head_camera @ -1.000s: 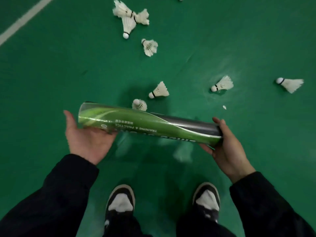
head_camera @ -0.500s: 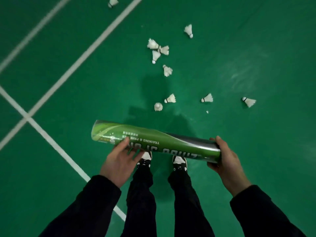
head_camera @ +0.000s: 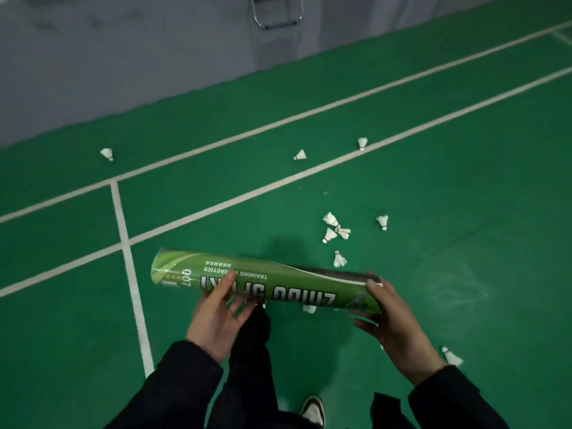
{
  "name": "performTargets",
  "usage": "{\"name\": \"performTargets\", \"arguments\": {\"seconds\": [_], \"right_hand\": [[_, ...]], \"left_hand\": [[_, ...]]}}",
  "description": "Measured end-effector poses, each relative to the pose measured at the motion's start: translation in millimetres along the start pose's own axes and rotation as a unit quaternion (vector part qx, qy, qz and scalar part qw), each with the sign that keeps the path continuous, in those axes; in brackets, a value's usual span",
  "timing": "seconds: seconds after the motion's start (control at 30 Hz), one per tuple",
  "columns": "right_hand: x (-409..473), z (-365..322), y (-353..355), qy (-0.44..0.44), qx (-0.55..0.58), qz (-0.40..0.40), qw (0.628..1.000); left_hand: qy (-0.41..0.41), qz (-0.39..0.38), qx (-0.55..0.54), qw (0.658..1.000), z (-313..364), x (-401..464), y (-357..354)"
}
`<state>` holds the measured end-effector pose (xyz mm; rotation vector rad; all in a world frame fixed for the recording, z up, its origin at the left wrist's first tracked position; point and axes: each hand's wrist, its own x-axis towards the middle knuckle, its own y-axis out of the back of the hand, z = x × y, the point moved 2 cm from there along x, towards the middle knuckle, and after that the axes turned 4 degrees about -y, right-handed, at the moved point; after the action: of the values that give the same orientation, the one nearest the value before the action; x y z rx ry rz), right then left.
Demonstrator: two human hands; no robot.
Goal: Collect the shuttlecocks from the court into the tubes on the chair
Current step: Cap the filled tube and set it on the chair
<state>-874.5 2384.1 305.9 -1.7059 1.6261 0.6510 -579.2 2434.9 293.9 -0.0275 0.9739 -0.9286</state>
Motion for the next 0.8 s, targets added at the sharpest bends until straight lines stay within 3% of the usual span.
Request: {"name": "performTargets", "arguments": {"seconds": [0.2,0.4,0.6,0.8], "right_hand": [[79.7,-103.9,-96.6,0.036,-0.055,-0.042,0.997],[155.8,-216.7,-176.6,0.054,-0.008,-0.013,0.998],[252.6,-300.7,-224.1,0.061,0.074,-0.021,0.995],[382.9,-410.1,-285.8,0.053,0.05,-0.029,0.997]], "left_hand": [[-0.084,-0.011,-0.02,0.996,109.2,93.5,-18.3],[-0.075,-0.102,-0.065,0.99,225.2,185.3,-71.9],[-0.066,-0.089,-0.025,0.993,309.7,290.1,-127.1],[-0.059,-0.067,-0.001,0.996,405.4,422.6,-187.4]]}}
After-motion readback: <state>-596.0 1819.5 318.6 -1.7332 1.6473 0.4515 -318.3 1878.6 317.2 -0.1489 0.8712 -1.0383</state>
